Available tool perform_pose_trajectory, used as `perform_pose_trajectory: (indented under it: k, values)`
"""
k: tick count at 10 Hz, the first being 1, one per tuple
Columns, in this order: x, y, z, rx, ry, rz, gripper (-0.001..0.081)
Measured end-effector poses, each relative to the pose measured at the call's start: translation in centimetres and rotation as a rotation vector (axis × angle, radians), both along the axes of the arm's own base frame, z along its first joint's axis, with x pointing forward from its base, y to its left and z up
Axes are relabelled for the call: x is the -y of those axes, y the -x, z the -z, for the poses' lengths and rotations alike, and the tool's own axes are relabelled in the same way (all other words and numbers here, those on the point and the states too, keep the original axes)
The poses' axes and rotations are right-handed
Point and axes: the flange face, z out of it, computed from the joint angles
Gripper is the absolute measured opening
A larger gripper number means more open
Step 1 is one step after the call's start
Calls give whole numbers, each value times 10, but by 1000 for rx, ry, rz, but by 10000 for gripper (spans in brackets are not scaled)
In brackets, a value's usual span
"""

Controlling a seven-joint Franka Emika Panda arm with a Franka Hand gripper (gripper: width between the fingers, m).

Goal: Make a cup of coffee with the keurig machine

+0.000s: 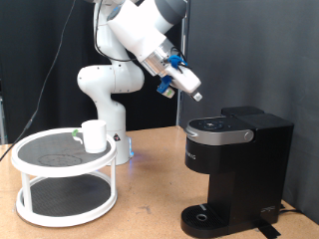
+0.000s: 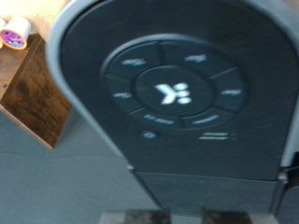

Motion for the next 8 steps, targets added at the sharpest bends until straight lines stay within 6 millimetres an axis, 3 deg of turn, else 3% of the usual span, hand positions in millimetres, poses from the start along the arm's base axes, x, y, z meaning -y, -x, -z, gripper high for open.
perform_pose_trajectory:
  k: [4,6,8]
  values:
    - [22,47,4,-146,40,-103,0]
    - [33,67,2,-134,32,-96,0]
    - [33,70,4,-131,33,-147,0]
